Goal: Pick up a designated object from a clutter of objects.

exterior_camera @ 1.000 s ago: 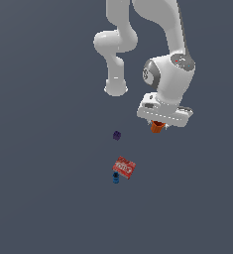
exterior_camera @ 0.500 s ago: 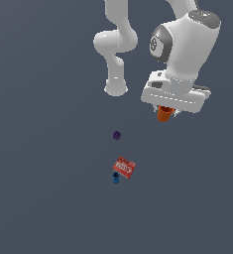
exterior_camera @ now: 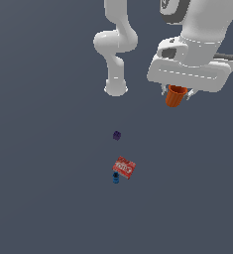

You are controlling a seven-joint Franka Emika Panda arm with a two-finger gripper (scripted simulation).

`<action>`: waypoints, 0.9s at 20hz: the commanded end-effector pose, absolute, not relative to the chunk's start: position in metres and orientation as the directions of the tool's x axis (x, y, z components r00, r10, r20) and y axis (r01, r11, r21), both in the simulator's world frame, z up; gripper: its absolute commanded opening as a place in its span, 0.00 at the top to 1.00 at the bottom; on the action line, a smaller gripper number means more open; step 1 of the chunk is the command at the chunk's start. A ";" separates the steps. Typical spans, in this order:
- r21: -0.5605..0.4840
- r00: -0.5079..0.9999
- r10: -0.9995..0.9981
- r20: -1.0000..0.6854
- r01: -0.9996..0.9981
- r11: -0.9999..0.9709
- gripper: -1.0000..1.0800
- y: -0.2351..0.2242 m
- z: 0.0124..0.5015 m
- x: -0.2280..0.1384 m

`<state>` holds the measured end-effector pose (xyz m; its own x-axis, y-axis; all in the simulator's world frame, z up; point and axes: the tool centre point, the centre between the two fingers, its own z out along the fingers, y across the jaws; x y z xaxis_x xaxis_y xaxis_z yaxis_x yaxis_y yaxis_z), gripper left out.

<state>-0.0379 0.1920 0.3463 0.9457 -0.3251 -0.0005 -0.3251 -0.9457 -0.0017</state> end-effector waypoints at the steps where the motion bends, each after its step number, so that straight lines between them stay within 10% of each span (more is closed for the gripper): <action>1: -0.001 0.945 -0.326 -0.001 -0.326 -0.945 1.00 0.192 0.367 -0.034; 18: 0.000 0.945 -0.326 0.000 -0.326 -0.945 1.00 0.194 0.423 -0.020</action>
